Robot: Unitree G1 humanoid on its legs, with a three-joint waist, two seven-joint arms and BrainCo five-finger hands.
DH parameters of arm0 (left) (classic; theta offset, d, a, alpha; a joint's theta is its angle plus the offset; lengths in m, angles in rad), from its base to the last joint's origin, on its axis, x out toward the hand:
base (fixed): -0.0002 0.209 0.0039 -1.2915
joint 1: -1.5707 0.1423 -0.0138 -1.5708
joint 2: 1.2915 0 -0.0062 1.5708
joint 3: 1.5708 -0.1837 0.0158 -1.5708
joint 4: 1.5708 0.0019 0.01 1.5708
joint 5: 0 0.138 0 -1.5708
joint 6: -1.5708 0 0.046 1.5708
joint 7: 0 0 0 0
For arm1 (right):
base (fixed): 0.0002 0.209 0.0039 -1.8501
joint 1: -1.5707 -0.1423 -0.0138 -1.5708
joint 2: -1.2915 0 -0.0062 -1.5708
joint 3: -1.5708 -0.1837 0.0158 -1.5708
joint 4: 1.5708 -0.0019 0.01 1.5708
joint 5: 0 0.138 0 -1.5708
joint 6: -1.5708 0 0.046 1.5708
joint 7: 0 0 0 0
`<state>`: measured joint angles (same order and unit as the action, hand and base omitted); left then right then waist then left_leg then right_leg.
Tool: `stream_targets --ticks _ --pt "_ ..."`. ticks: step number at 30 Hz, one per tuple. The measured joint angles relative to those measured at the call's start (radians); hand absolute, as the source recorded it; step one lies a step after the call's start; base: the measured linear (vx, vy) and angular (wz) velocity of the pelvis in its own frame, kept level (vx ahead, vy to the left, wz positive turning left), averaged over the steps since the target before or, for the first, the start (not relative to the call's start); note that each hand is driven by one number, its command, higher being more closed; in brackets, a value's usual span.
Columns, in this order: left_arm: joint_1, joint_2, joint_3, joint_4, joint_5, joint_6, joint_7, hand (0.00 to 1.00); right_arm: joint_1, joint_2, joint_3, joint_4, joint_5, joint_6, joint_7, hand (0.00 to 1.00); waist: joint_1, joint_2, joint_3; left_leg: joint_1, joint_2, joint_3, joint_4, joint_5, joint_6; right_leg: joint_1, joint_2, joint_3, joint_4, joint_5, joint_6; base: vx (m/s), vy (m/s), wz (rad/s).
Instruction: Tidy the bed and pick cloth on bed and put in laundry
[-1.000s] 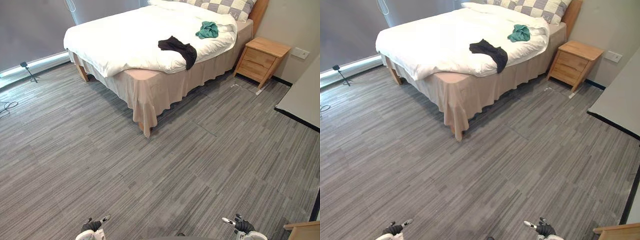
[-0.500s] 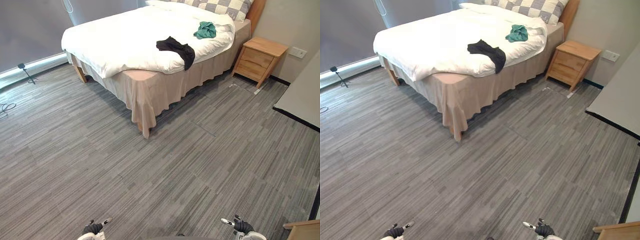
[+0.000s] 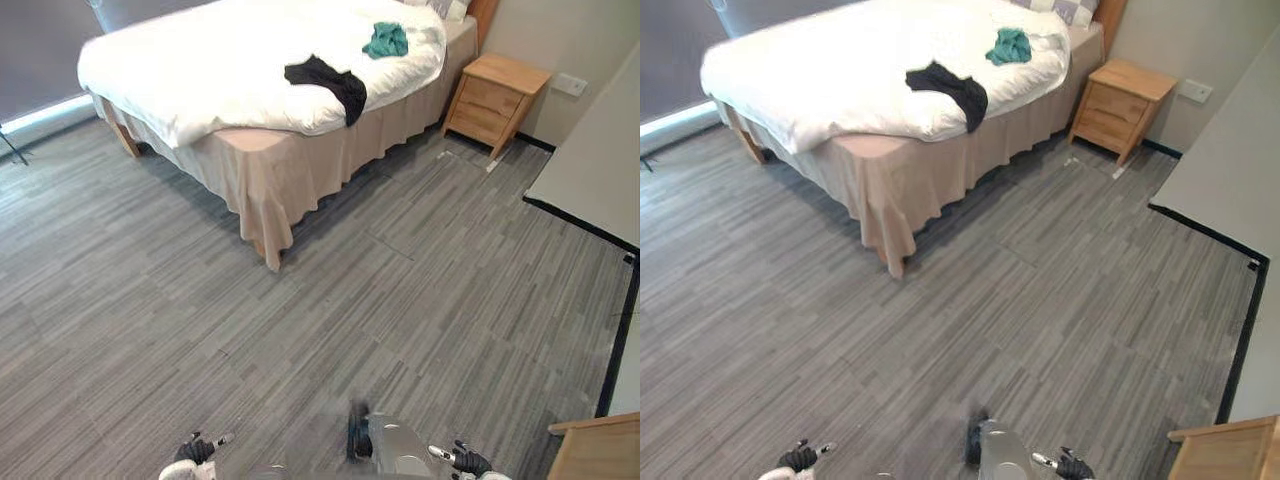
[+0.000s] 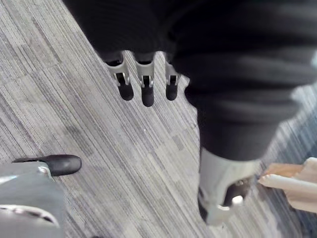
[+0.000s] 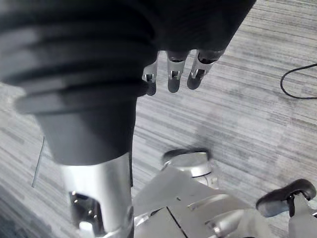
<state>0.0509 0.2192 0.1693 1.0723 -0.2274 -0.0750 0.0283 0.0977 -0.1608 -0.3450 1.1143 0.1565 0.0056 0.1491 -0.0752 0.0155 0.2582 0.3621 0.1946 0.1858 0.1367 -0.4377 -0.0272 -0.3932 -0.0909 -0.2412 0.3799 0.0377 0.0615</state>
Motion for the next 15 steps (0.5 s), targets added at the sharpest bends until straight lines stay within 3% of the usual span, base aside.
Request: stream_targets --ticks 1,2,3,4,5,6,7,8,9,11,13,14,15 --pt "0.004 0.000 0.004 -0.003 -0.001 -0.009 -0.008 0.00 0.009 0.000 -0.011 -0.001 0.000 0.002 0.001 0.00 -0.003 0.015 -0.023 0.005 0.016 -0.015 0.002 -0.002 0.064 -0.027 0.014 -0.022 0.061 -0.042 -0.032 0.57 -0.321 0.22" --pt "-0.006 0.003 0.015 -0.004 -0.004 -0.018 -0.012 0.00 0.000 0.004 -0.027 0.000 0.000 0.006 0.001 0.00 0.009 0.024 -0.023 0.000 0.035 -0.033 0.057 0.046 0.041 -0.034 0.034 -0.026 0.101 -0.081 -0.093 0.59 -0.380 -0.28" --pt "-0.006 -0.003 0.023 -0.003 -0.013 -0.026 -0.014 0.00 -0.015 0.004 -0.046 -0.001 -0.010 0.012 0.004 0.00 0.020 0.039 -0.029 -0.059 0.072 -0.048 0.208 0.134 -0.040 -0.013 0.063 -0.033 0.113 -0.114 -0.138 0.47 -0.318 -0.35" --pt "-0.001 -0.006 0.023 -0.003 -0.013 -0.027 -0.015 0.00 -0.019 0.000 -0.050 -0.003 -0.025 0.012 0.007 0.00 0.020 0.049 -0.035 -0.093 0.088 -0.061 0.291 0.178 -0.041 0.011 0.076 -0.038 0.103 -0.133 -0.148 0.71 -0.461 -0.11" --pt "0.001 -0.017 0.022 -0.002 -0.013 -0.030 -0.015 0.00 -0.017 -0.009 -0.054 -0.002 -0.054 0.011 0.009 0.00 0.014 0.065 -0.034 -0.188 0.125 -0.079 0.525 0.270 -0.044 0.100 0.110 -0.047 0.047 -0.168 -0.148 0.62 -0.298 0.29" --pt "0.001 -0.030 0.025 -0.003 -0.012 -0.032 -0.016 0.00 -0.019 -0.015 -0.051 0.004 -0.081 0.009 0.008 0.00 0.021 0.083 -0.032 -0.265 0.133 -0.105 0.715 0.233 -0.067 0.201 0.142 -0.052 -0.035 -0.169 -0.149 0.74 -0.340 0.35" --pt "0.004 -0.037 0.029 -0.006 -0.012 -0.035 -0.017 0.00 -0.019 -0.018 -0.041 0.006 -0.086 0.007 0.008 0.00 0.027 0.081 -0.029 -0.300 0.125 -0.112 0.784 0.204 -0.067 0.264 0.153 -0.052 -0.078 -0.170 -0.150 0.58 -0.222 0.30" --pt "0.026 -0.045 0.029 -0.018 -0.012 -0.038 -0.021 0.00 -0.021 -0.021 -0.029 0.007 -0.104 -0.001 0.013 0.00 0.035 0.062 -0.027 -0.364 0.092 -0.106 0.839 0.166 -0.045 0.357 0.163 -0.052 -0.149 -0.174 -0.155 0.54 -0.205 0.18" --pt "0.050 -0.057 0.028 -0.034 -0.013 -0.042 -0.034 0.00 -0.036 -0.033 -0.011 0.007 -0.116 -0.018 0.018 0.00 0.049 0.051 -0.027 -0.441 0.041 -0.080 0.814 0.145 -0.017 0.431 0.165 -0.049 -0.206 -0.183 -0.157 0.51 -0.197 0.07" --pt "0.063 -0.076 0.028 -0.044 -0.014 -0.045 -0.034 0.00 -0.063 -0.056 0.004 -0.002 -0.116 -0.037 0.021 0.00 0.083 0.047 -0.024 -0.546 -0.019 -0.003 0.674 0.144 -0.007 0.494 0.165 -0.043 -0.253 -0.199 -0.157 0.46 -0.155 -0.19" --pt "0.089 -0.090 0.028 -0.044 -0.022 -0.046 -0.032 0.00 -0.082 -0.074 0.009 -0.016 -0.115 -0.042 0.025 0.00 0.112 0.046 -0.026 -0.599 -0.063 0.207 0.353 0.219 -0.014 0.548 0.166 -0.049 -0.296 -0.225 -0.162 0.43 -0.120 -0.08" --pt "0.092 -0.095 0.028 -0.045 -0.024 -0.046 -0.032 0.00 -0.083 -0.078 0.014 -0.041 -0.115 -0.042 0.028 0.00 0.116 0.050 -0.028 -0.609 -0.075 0.315 0.241 0.268 0.005 0.578 0.175 -0.057 -0.319 -0.236 -0.158 0.50 -0.062 0.26" --pt "0.107 -0.095 0.028 -0.045 -0.036 -0.044 -0.031 0.00 -0.086 -0.078 0.019 -0.063 -0.115 -0.043 0.028 0.00 0.120 0.049 -0.028 -0.611 -0.099 0.443 0.151 0.309 0.054 0.624 0.187 -0.071 -0.342 -0.258 -0.154 0.67 -0.038 0.51"
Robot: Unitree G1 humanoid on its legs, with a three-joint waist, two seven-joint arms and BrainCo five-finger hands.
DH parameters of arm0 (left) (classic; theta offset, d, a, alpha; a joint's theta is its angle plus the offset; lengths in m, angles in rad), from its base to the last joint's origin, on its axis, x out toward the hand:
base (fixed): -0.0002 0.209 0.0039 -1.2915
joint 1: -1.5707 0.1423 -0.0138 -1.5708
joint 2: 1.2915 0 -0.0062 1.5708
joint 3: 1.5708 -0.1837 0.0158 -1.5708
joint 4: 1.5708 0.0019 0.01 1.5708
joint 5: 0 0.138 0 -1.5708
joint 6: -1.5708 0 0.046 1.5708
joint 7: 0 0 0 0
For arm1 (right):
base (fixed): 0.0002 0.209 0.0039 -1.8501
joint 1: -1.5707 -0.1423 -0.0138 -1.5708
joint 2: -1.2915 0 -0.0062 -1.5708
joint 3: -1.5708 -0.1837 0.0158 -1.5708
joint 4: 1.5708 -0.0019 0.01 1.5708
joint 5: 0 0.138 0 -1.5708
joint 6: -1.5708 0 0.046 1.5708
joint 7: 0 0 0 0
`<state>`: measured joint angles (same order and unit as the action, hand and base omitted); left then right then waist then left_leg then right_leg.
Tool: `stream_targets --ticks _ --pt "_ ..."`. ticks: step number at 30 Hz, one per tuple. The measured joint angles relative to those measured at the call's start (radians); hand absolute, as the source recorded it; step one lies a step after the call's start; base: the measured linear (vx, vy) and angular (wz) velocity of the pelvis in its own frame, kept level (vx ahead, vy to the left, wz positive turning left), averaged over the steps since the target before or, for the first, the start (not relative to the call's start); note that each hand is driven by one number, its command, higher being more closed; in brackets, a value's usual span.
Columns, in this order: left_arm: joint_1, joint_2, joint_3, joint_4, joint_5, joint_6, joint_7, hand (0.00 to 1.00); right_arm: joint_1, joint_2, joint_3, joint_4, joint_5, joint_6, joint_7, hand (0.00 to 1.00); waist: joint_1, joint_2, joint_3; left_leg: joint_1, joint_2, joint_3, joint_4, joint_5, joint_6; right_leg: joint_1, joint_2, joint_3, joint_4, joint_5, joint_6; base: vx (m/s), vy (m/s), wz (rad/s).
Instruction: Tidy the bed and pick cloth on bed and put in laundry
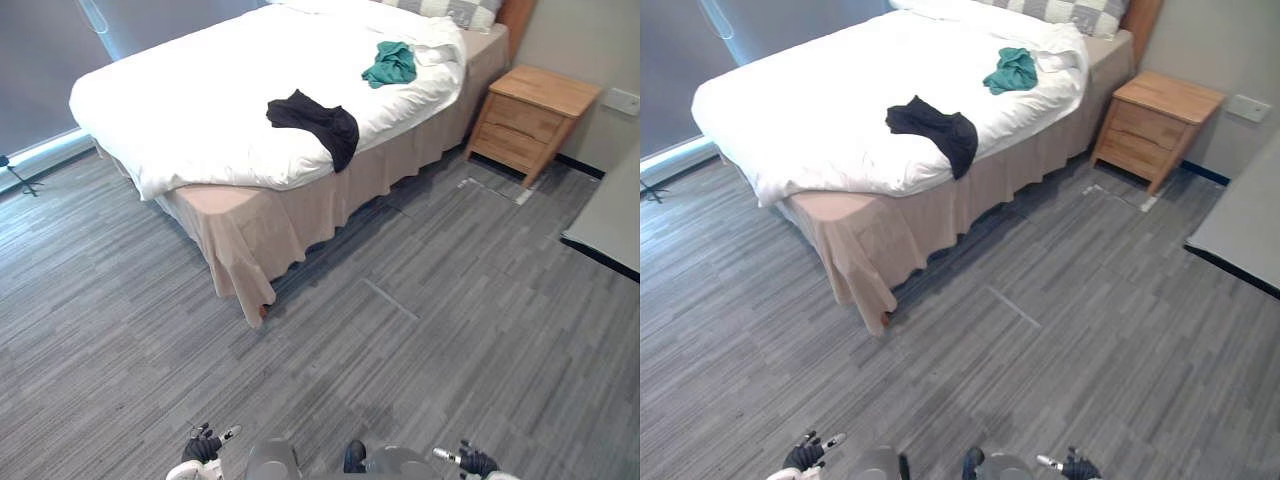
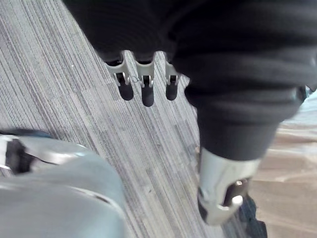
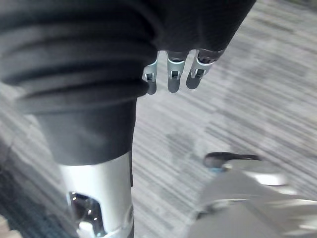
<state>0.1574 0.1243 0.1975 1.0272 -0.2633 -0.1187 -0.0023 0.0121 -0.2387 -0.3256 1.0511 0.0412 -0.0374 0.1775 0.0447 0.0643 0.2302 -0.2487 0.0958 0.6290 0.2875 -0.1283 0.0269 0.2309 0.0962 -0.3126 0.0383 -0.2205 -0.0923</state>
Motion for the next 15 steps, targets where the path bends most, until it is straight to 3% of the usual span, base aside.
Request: stream_targets --ticks 2,3,4,5,6,8,10,11,13,15 --pt "0.015 -0.002 0.001 -0.001 -0.015 0.018 0.003 0.00 0.000 -0.008 0.017 -0.015 0.000 -0.003 -0.002 0.00 0.003 -0.007 -0.014 0.004 -0.065 0.104 -0.063 0.005 0.064 0.052 0.019 -0.043 0.016 -0.054 0.032 0.63 -0.004 0.58" --pt "0.016 -0.015 0.001 0.003 -0.015 0.035 0.010 0.00 0.006 -0.020 0.027 -0.012 -0.001 -0.003 -0.003 0.00 0.005 0.015 -0.035 0.009 -0.075 0.106 -0.078 0.009 0.171 0.015 0.031 -0.081 0.139 -0.102 0.095 0.66 0.005 0.63" --pt "0.006 -0.010 0.002 0.027 -0.013 0.048 0.022 0.00 -0.026 -0.001 0.045 -0.003 -0.003 -0.002 -0.004 0.00 0.012 -0.005 -0.050 0.019 -0.097 0.059 -0.095 0.049 0.248 -0.089 -0.016 -0.107 0.420 -0.137 0.151 0.77 -0.003 0.74" --pt "-0.001 -0.011 -0.001 0.028 -0.013 0.048 0.023 0.00 -0.035 0.004 0.057 -0.002 -0.005 -0.004 -0.001 0.00 0.000 -0.015 -0.051 0.028 -0.113 0.015 -0.114 0.047 0.243 -0.152 -0.056 -0.108 0.564 -0.116 0.182 0.72 0.000 0.96" --pt "-0.014 -0.013 -0.016 0.027 -0.013 0.046 0.022 0.00 -0.046 0.017 0.061 0.013 -0.022 -0.012 0.000 0.00 -0.011 -0.034 -0.043 0.064 -0.133 -0.030 -0.125 0.047 0.215 -0.226 -0.116 -0.107 0.757 -0.120 0.181 0.57 -0.005 1.20" --pt "-0.020 -0.009 -0.046 0.026 -0.013 0.045 0.022 0.00 -0.044 0.039 0.064 0.028 -0.048 -0.013 -0.005 0.00 -0.011 -0.042 -0.037 0.166 -0.142 -0.112 -0.138 0.029 0.181 -0.243 -0.170 -0.086 0.813 -0.158 0.199 0.49 -0.045 1.39" --pt "-0.030 0.011 -0.068 0.021 -0.013 0.035 0.025 0.00 -0.030 0.064 0.094 0.028 -0.038 -0.013 -0.028 0.00 -0.017 -0.035 -0.040 0.297 -0.115 -0.271 -0.177 0.009 0.125 -0.257 -0.194 -0.017 0.642 -0.165 0.201 0.60 -0.202 1.71" --pt "-0.034 0.016 -0.069 0.018 -0.013 0.035 0.026 0.00 -0.030 0.068 0.099 0.029 -0.038 -0.012 -0.031 0.00 -0.020 -0.033 -0.041 0.312 -0.105 -0.305 -0.186 0.007 0.114 -0.270 -0.190 0.011 0.584 -0.160 0.206 0.42 -0.280 1.66" --pt "-0.051 0.039 -0.069 0.013 -0.013 0.034 0.027 0.00 -0.025 0.087 0.100 0.029 0.003 -0.003 -0.048 0.00 -0.023 -0.036 -0.044 0.336 -0.073 -0.431 -0.211 -0.005 0.074 -0.322 -0.178 0.141 0.334 -0.077 0.252 0.29 -0.249 1.58" --pt "-0.055 0.059 -0.062 0.014 -0.013 0.033 0.027 0.00 -0.012 0.103 0.100 0.031 0.043 0.013 -0.065 0.00 -0.022 -0.067 -0.047 0.341 -0.066 -0.515 -0.215 -0.021 0.039 -0.343 -0.193 0.246 0.143 0.037 0.286 0.29 -0.334 1.46"
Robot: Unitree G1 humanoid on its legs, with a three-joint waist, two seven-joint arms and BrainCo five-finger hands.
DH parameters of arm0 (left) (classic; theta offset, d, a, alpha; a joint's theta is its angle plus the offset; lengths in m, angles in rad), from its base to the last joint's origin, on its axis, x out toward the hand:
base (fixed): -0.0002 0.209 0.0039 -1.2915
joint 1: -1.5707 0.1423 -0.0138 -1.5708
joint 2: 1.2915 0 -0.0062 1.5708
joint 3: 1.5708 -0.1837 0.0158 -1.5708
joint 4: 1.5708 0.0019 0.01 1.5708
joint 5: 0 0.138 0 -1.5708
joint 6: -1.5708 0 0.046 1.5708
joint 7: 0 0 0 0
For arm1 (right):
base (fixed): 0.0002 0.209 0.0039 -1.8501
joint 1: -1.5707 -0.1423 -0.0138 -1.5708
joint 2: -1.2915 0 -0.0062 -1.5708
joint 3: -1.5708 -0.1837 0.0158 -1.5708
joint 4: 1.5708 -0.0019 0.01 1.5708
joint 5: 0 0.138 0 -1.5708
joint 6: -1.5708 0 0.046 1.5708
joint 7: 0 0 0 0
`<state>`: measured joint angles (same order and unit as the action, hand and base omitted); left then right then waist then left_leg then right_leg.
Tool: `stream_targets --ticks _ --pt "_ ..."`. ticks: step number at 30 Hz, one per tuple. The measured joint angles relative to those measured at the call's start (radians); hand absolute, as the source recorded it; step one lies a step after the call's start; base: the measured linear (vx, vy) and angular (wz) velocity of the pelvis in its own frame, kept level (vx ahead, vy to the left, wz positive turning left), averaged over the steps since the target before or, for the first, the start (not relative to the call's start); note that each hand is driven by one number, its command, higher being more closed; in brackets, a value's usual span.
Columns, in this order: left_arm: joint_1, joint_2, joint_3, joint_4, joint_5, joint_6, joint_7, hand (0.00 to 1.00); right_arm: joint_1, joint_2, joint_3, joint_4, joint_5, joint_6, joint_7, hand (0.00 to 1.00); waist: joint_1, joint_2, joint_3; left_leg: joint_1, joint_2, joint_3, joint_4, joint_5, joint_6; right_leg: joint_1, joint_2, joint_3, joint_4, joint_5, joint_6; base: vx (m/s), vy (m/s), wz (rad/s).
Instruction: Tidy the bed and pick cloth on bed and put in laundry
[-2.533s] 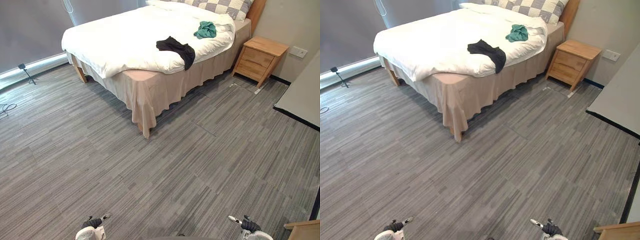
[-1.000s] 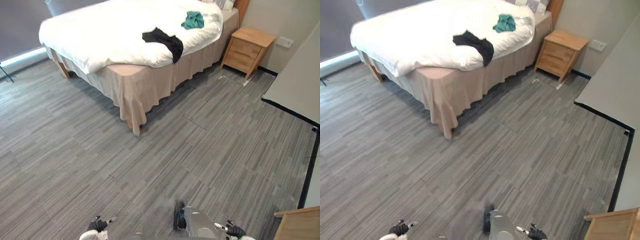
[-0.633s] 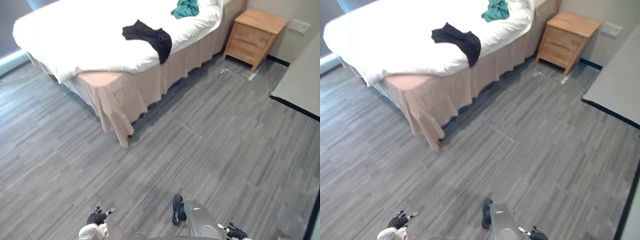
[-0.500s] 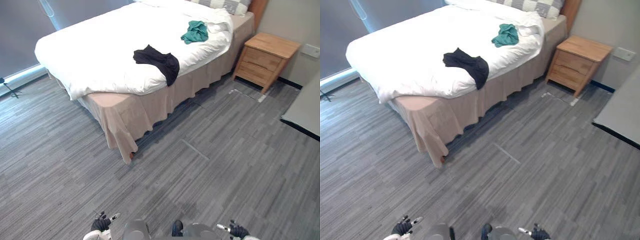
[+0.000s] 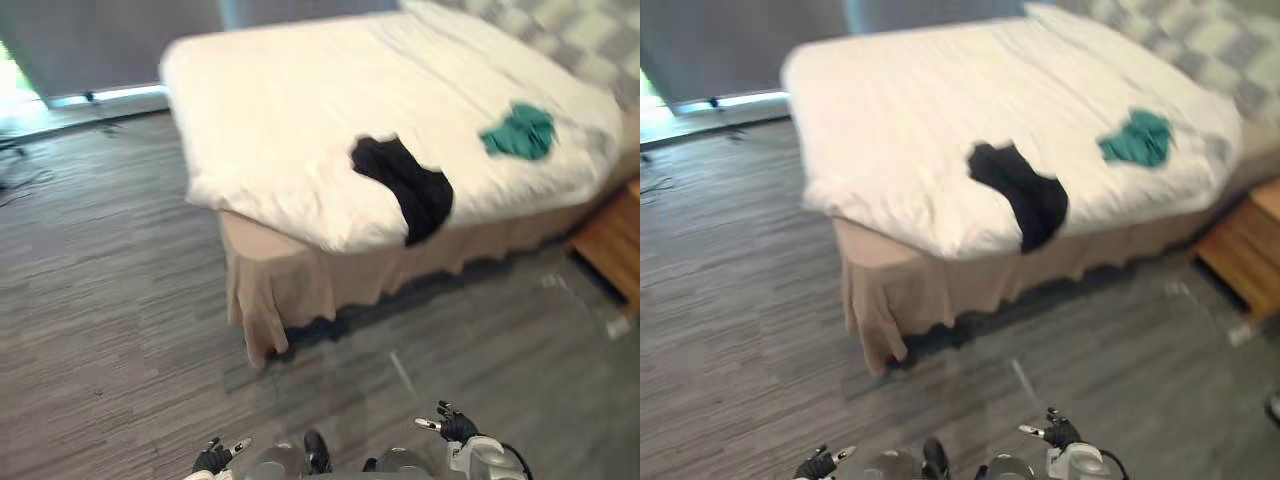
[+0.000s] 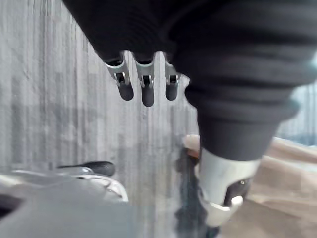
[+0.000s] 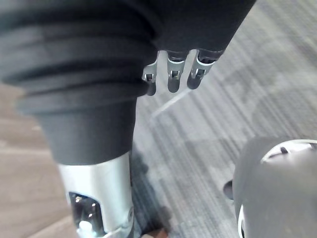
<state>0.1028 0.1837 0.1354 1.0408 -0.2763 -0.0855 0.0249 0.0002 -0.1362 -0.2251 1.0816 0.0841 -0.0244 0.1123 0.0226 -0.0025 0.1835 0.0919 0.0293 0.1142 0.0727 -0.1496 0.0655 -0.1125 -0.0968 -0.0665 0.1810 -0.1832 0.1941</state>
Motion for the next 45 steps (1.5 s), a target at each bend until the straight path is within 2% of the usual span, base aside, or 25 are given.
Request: stream_targets --ticks 1,2,3,4,5,6,9,10,12,13,14,15,16,20,23,24,26,27,30,33,35,36,40,43,45 --pt "0.016 0.012 0.020 0.000 0.000 -0.004 0.002 0.00 0.015 0.017 0.001 0.003 0.019 0.014 -0.007 0.00 0.001 -0.035 -0.002 0.019 -0.002 -0.043 0.019 -0.020 -0.044 -0.008 -0.011 0.053 -0.068 0.093 0.003 0.58 -0.602 1.45" --pt "0.046 0.024 0.056 -0.012 0.000 -0.008 0.013 0.00 0.036 0.036 0.003 0.004 0.040 0.026 -0.007 0.00 0.005 -0.085 -0.018 0.018 -0.019 -0.062 0.072 -0.069 -0.083 -0.007 -0.022 0.085 -0.083 0.200 -0.043 0.57 -0.555 1.20" --pt "0.058 0.037 0.082 -0.021 -0.002 -0.010 0.015 0.00 0.048 0.049 0.003 0.004 0.044 0.033 -0.006 0.00 0.011 -0.128 -0.030 0.012 -0.040 -0.061 0.113 -0.110 -0.105 -0.005 -0.044 0.087 -0.068 0.248 -0.086 0.52 -0.506 0.61" --pt "0.048 0.012 0.093 -0.010 -0.004 -0.009 0.021 0.00 0.045 0.036 0.002 0.015 0.044 0.040 -0.006 0.00 0.027 -0.098 -0.027 0.014 -0.011 -0.062 0.149 -0.139 -0.120 -0.001 -0.019 0.065 -0.041 0.226 -0.092 0.34 -0.332 0.41" --pt "0.059 -0.020 0.097 -0.031 -0.021 -0.011 0.015 0.00 0.039 0.015 0.002 0.004 0.044 0.051 -0.005 0.00 0.023 -0.038 -0.029 -0.023 0.061 -0.003 0.202 -0.151 -0.151 0.016 0.022 0.049 -0.051 0.220 -0.111 0.42 -0.362 0.53" --pt "0.043 -0.044 0.097 -0.038 -0.035 -0.012 0.020 0.00 0.034 -0.009 0.001 0.000 0.044 0.059 -0.001 0.00 0.007 0.003 -0.016 -0.011 0.094 0.013 0.207 -0.166 -0.165 0.042 0.051 0.024 -0.067 0.191 -0.128 0.32 -0.247 0.56" --pt "0.032 -0.063 0.098 -0.038 -0.038 -0.013 0.028 0.00 0.016 -0.035 0.000 -0.003 0.046 0.095 -0.004 0.00 0.013 0.024 -0.003 -0.066 0.129 0.037 0.311 -0.125 -0.208 0.071 0.064 0.014 -0.099 0.177 -0.166 0.25 -0.216 0.17" --pt "0.036 -0.064 0.102 -0.036 -0.034 -0.014 0.043 0.00 0.016 -0.036 -0.007 0.000 0.050 0.106 -0.006 0.00 0.015 0.002 0.010 -0.066 0.131 0.057 0.323 -0.114 -0.197 0.108 0.048 0.009 -0.120 0.174 -0.172 0.21 -0.189 0.07" --pt "0.041 -0.066 0.102 -0.036 -0.019 -0.020 0.066 0.00 0.025 -0.043 -0.031 0.004 0.058 0.122 -0.007 0.00 0.010 0.001 0.009 -0.044 0.134 0.089 0.242 -0.113 -0.187 0.137 0.036 0.002 -0.135 0.171 -0.177 0.13 -0.092 0.03" --pt "0.041 -0.068 0.106 -0.036 -0.008 -0.034 0.086 0.00 0.031 -0.052 -0.060 0.004 0.074 0.126 -0.007 0.00 0.006 0.006 0.009 -0.033 0.141 0.106 0.147 -0.058 -0.175 0.150 0.036 -0.006 -0.149 0.170 -0.176 0.16 -0.026 0.02" --pt "0.033 -0.068 0.124 -0.040 0.001 -0.048 0.107 0.00 0.033 -0.066 -0.088 0.004 0.075 0.131 -0.006 0.00 -0.002 0.032 -0.002 -0.038 0.155 0.133 0.074 0.030 -0.199 0.150 0.044 -0.009 -0.154 0.165 -0.168 0.13 -0.001 -0.01" --pt "0.026 -0.065 0.145 -0.045 0.004 -0.055 0.119 0.00 0.033 -0.071 -0.096 0.004 0.075 0.132 -0.007 0.00 -0.002 0.034 -0.001 -0.035 0.155 0.139 0.059 0.051 -0.231 0.150 0.044 -0.008 -0.154 0.163 -0.165 0.08 0.065 -0.06" --pt "0.014 -0.050 0.187 -0.073 0.043 -0.064 0.154 0.00 0.037 -0.073 -0.113 0.002 0.075 0.138 -0.003 0.00 -0.010 0.034 -0.004 -0.015 0.146 0.148 0.021 0.059 -0.229 0.151 0.037 -0.006 -0.154 0.160 -0.160 0.05 0.072 0.02" --pt "-0.046 0.132 0.262 -0.172 0.128 -0.095 0.211 0.00 0.089 -0.059 -0.140 0.012 0.073 0.138 0.008 0.00 -0.023 0.028 -0.026 0.020 0.132 0.156 -0.060 0.071 -0.228 0.172 0.030 -0.028 -0.181 0.161 -0.148 0.03 0.050 0.12" --pt "-0.082 0.287 0.269 -0.314 0.123 -0.160 0.218 0.00 0.156 -0.058 -0.131 0.011 0.076 0.132 0.006 0.00 -0.023 0.043 -0.077 0.034 0.131 0.184 -0.096 0.077 -0.235 0.188 0.030 -0.028 -0.212 0.164 -0.143 0.03 0.005 -0.03" --pt "-0.111 0.326 0.265 -0.358 0.124 -0.189 0.217 0.00 0.170 -0.057 -0.124 0.011 0.076 0.130 0.004 0.00 -0.024 0.050 -0.089 0.038 0.130 0.190 -0.106 0.081 -0.238 0.190 0.031 -0.028 -0.220 0.166 -0.142 0.07 -0.001 -0.01" --pt "-0.148 0.363 0.254 -0.410 0.123 -0.198 0.214 0.00 0.177 -0.054 -0.123 0.009 0.077 0.129 0.001 0.00 -0.024 0.050 -0.091 0.052 0.132 0.201 -0.113 0.084 -0.242 0.201 0.033 -0.026 -0.226 0.167 -0.142 0.05 -0.002 -0.03" --pt "-0.186 0.400 0.230 -0.461 0.122 -0.213 0.205 0.00 0.186 -0.051 -0.123 0.007 0.082 0.126 -0.003 0.00 -0.029 0.063 -0.102 0.053 0.133 0.209 -0.122 0.087 -0.246 0.202 0.035 -0.026 -0.235 0.168 -0.142 0.05 -0.006 -0.04" --pt "-0.328 0.481 0.145 -0.581 0.119 -0.222 0.125 0.00 0.188 -0.033 -0.122 -0.004 0.112 0.124 -0.016 0.00 -0.035 0.073 -0.106 0.068 0.138 0.254 -0.133 0.095 -0.257 0.203 0.044 -0.003 -0.258 0.181 -0.145 0.05 -0.008 -0.19" --pt "-0.438 0.519 0.044 -0.638 0.120 -0.228 0.053 0.00 0.188 -0.019 -0.121 -0.004 0.115 0.125 -0.016 0.00 -0.048 0.074 -0.107 0.081 0.144 0.290 -0.133 0.098 -0.262 0.202 0.053 0.018 -0.258 0.183 -0.146 0.02 -0.026 -0.25" --pt "-0.479 0.519 0.006 -0.651 0.122 -0.229 0.030 0.00 0.188 -0.020 -0.116 -0.006 0.115 0.124 -0.015 0.00 -0.058 0.073 -0.107 0.089 0.145 0.309 -0.132 0.098 -0.262 0.201 0.055 0.031 -0.258 0.184 -0.147 0.00 -0.020 -0.28" --pt "-0.511 0.519 -0.038 -0.661 0.142 -0.231 0.026 0.00 0.188 -0.019 -0.115 -0.008 0.115 0.124 -0.015 0.00 -0.076 0.073 -0.107 0.089 0.145 0.316 -0.131 0.098 -0.262 0.197 0.057 0.037 -0.258 0.184 -0.147 -0.01 -0.025 -0.19" --pt "-0.575 0.517 -0.180 -0.663 0.279 -0.230 0.034 0.00 0.189 -0.016 -0.114 -0.008 0.113 0.129 -0.015 0.00 -0.099 0.075 -0.106 0.087 0.148 0.357 -0.129 0.098 -0.262 0.169 0.064 0.073 -0.254 0.194 -0.147 -0.02 -0.023 -0.33" --pt "-0.599 0.484 -0.280 -0.622 0.329 -0.201 0.037 0.00 0.192 -0.015 -0.100 -0.008 0.114 0.111 -0.023 0.00 -0.135 0.080 -0.102 0.086 0.148 0.374 -0.122 0.098 -0.262 0.159 0.064 0.085 -0.249 0.195 -0.147 -0.03 -0.022 -0.18" --pt "-0.633 0.445 -0.323 -0.551 0.360 -0.172 0.056 0.00 0.192 -0.016 -0.073 -0.029 0.113 0.100 -0.037 0.00 -0.142 0.083 -0.088 0.081 0.150 0.397 -0.122 0.098 -0.262 0.133 0.070 0.102 -0.234 0.197 -0.148 -0.06 -0.027 -0.26"
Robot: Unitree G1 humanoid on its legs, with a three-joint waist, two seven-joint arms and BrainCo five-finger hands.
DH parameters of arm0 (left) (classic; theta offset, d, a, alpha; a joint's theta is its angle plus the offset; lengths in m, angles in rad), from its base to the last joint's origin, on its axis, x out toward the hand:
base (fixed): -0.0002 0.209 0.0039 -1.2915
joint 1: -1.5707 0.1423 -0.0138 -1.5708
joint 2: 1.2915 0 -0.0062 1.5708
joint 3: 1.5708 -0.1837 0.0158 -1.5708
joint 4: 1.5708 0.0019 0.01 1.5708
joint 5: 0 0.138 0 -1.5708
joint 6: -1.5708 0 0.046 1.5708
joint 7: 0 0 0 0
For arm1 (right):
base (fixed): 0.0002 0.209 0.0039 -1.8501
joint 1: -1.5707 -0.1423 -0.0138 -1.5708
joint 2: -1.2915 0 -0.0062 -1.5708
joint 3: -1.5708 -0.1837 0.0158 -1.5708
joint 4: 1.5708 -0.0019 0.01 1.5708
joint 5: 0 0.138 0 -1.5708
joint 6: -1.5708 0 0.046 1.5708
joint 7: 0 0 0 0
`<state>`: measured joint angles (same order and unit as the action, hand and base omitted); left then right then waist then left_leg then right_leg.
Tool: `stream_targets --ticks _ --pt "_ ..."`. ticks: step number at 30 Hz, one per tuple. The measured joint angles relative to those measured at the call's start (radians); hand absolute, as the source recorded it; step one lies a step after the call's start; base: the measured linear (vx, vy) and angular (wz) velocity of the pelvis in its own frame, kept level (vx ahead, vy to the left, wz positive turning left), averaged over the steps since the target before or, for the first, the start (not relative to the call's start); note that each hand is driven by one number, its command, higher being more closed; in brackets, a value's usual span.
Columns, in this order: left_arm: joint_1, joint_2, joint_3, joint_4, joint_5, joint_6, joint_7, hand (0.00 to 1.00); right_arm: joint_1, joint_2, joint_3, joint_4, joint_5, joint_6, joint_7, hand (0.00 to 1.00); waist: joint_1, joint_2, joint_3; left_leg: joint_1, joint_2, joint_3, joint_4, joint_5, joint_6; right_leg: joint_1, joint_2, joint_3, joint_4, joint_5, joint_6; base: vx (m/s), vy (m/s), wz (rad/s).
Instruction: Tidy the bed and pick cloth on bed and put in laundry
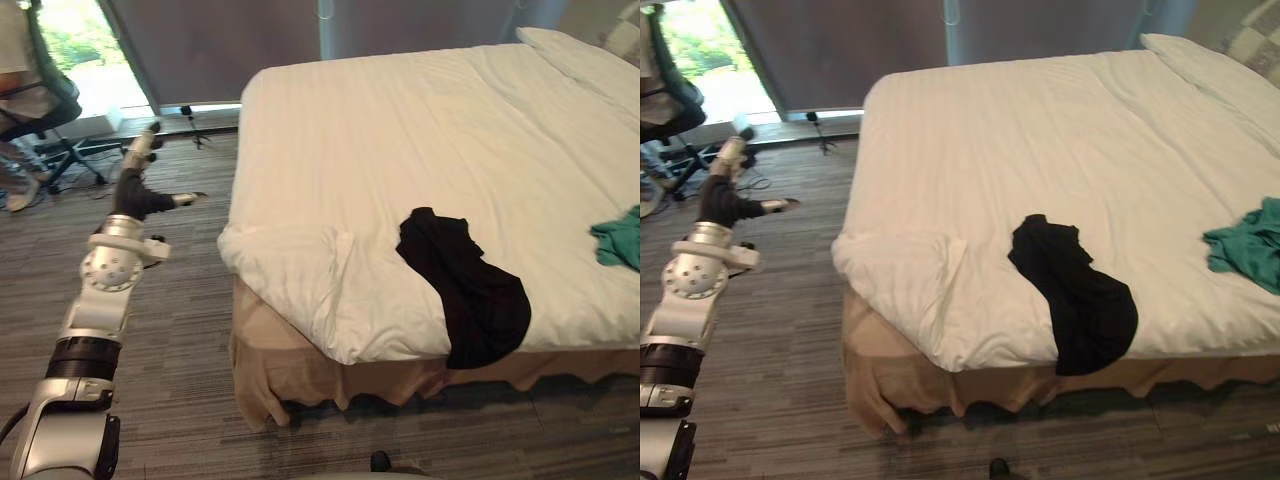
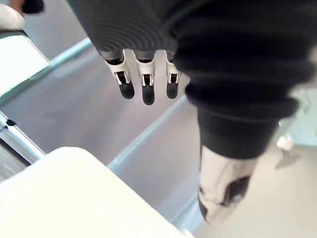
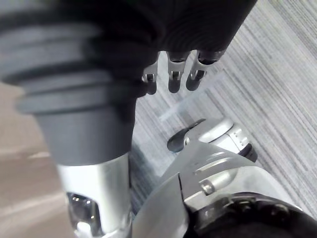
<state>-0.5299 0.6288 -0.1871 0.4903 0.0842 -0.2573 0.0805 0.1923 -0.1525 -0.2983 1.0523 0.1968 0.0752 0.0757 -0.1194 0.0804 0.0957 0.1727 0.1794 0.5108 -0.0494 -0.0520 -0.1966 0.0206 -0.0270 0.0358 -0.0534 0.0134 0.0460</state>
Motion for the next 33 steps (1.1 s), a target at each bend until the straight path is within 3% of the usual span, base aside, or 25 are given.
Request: stream_targets --ticks 3,10,11,17,22,27,32,33 --pt "-0.068 -0.036 -0.021 0.125 0.033 0.044 0.033 0.00 -0.019 -0.005 0.038 -0.026 0.000 -0.008 -0.009 0.00 -0.020 -0.002 0.034 -0.049 0.004 0.010 0.001 0.000 0.000 -0.070 0.010 0.023 0.017 0.019 -0.002 -0.12 -0.048 -0.24" --pt "-0.165 -0.068 -0.091 0.218 0.096 0.082 0.047 0.00 -0.094 -0.024 0.091 -0.056 0.001 -0.012 -0.016 0.00 -0.054 -0.005 0.154 -0.116 0.003 0.030 0.025 0.007 0.005 -0.143 0.008 0.047 0.017 0.056 -0.001 -0.10 -0.042 -0.12" --pt "-0.187 -0.081 -0.107 0.219 0.114 0.094 0.045 1.00 -0.108 -0.029 0.104 -0.057 0.001 -0.013 -0.016 0.00 -0.056 -0.005 0.164 -0.136 0.003 0.030 0.033 0.008 0.006 -0.162 0.007 0.051 0.017 0.063 -0.002 -0.04 -0.042 -0.08" --pt "-0.318 -0.099 -0.166 0.296 0.152 0.198 -0.011 1.00 -0.204 -0.037 0.132 -0.095 0.002 -0.019 -0.012 0.00 -0.075 -0.017 0.289 -0.178 -0.009 0.053 0.037 0.020 0.023 -0.214 0.001 0.085 0.015 0.096 0.007 -0.05 -0.030 -0.11" --pt "-0.402 -0.091 -0.207 0.330 0.164 0.194 -0.060 1.00 -0.243 -0.044 0.151 -0.097 0.001 -0.029 -0.011 0.00 -0.080 -0.026 0.311 -0.204 -0.023 0.053 0.037 0.025 0.034 -0.234 -0.014 0.086 0.012 0.104 0.014 -0.03 -0.014 0.04" --pt "-0.407 -0.089 -0.264 0.321 0.308 0.175 -0.077 1.00 -0.274 -0.046 0.160 -0.099 0.001 -0.040 -0.008 0.00 -0.076 -0.025 0.310 -0.206 -0.038 0.057 0.031 0.020 0.043 -0.228 -0.031 0.084 -0.009 0.112 0.025 0.01 -0.001 0.01" --pt "-0.268 -0.078 -0.290 0.228 0.308 0.173 -0.155 1.00 -0.248 -0.051 0.145 -0.091 -0.002 -0.031 -0.008 0.00 -0.077 -0.010 0.297 -0.132 -0.033 0.038 0.017 0.023 0.037 -0.134 -0.033 0.021 -0.022 0.097 0.045 0.05 -0.017 0.17" --pt "-0.205 -0.079 -0.278 0.203 0.305 0.162 -0.176 0.00 -0.234 -0.056 0.143 -0.091 0.000 -0.026 -0.015 0.00 -0.076 -0.003 0.277 -0.127 -0.032 0.022 0.017 0.023 0.037 -0.116 -0.034 -0.003 -0.022 0.089 0.055 0.04 -0.034 0.28"
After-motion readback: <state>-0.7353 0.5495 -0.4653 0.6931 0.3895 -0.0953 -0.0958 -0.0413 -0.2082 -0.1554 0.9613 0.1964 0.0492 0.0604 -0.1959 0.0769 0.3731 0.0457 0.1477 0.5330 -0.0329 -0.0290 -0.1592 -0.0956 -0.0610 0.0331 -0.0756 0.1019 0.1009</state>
